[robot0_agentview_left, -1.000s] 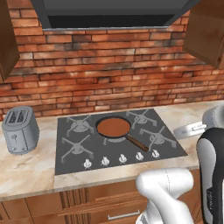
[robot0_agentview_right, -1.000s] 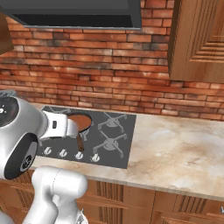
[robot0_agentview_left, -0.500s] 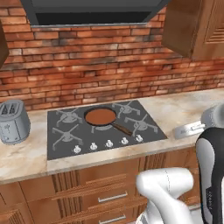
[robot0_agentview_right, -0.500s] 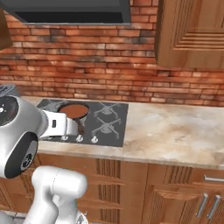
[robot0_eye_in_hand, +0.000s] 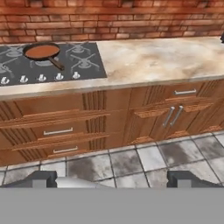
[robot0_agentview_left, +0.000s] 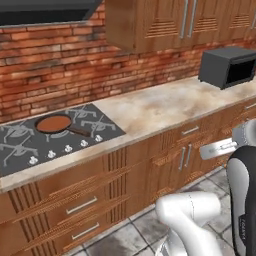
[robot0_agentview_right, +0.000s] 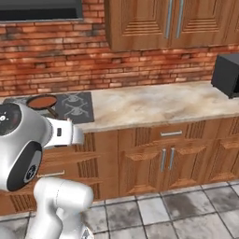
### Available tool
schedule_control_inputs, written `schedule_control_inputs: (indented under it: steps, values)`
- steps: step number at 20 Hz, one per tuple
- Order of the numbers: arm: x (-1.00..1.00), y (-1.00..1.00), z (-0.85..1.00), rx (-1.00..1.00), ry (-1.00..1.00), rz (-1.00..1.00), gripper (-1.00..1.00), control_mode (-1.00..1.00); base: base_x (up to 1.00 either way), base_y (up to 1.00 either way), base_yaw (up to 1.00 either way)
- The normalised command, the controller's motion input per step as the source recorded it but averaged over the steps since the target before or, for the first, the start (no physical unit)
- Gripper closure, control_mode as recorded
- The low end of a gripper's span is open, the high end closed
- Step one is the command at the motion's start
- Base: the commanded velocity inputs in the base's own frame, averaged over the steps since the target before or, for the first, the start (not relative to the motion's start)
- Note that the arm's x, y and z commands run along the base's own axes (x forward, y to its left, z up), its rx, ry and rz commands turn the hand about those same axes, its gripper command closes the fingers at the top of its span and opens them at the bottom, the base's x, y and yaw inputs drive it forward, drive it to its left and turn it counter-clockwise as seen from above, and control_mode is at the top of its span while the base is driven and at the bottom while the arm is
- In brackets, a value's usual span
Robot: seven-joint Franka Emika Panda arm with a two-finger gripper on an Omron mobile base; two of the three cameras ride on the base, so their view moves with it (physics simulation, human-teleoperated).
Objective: Retrieve the steak from the fridge and place it on the saucepan with marinade on the stove.
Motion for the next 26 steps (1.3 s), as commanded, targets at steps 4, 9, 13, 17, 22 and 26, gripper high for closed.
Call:
schedule_control_inputs:
  steps: [4, 9, 13, 17, 22, 26]
  values:
    - [0.0, 0.0, 0.0, 0.0, 0.0, 0.0, -1.0, 1.0, -0.65, -0.06, -0.2]
    - [0.0, 0.0, 0.0, 0.0, 0.0, 0.0, -1.0, 1.0, -0.78, 0.0, 0.56]
    - [0.0, 0.0, 0.0, 0.0, 0.0, 0.0, -1.0, 1.0, -0.52, 0.0, 0.89]
    - [0.0, 0.0, 0.0, 0.0, 0.0, 0.0, -1.0, 1.0, -0.33, 0.14, 0.87]
    - [0.0, 0.0, 0.0, 0.0, 0.0, 0.0, -1.0, 1.0, 0.22, 0.77, 0.65]
    - [0.0, 0.0, 0.0, 0.0, 0.0, 0.0, -1.0, 1.0, 0.71, 1.0, 0.44]
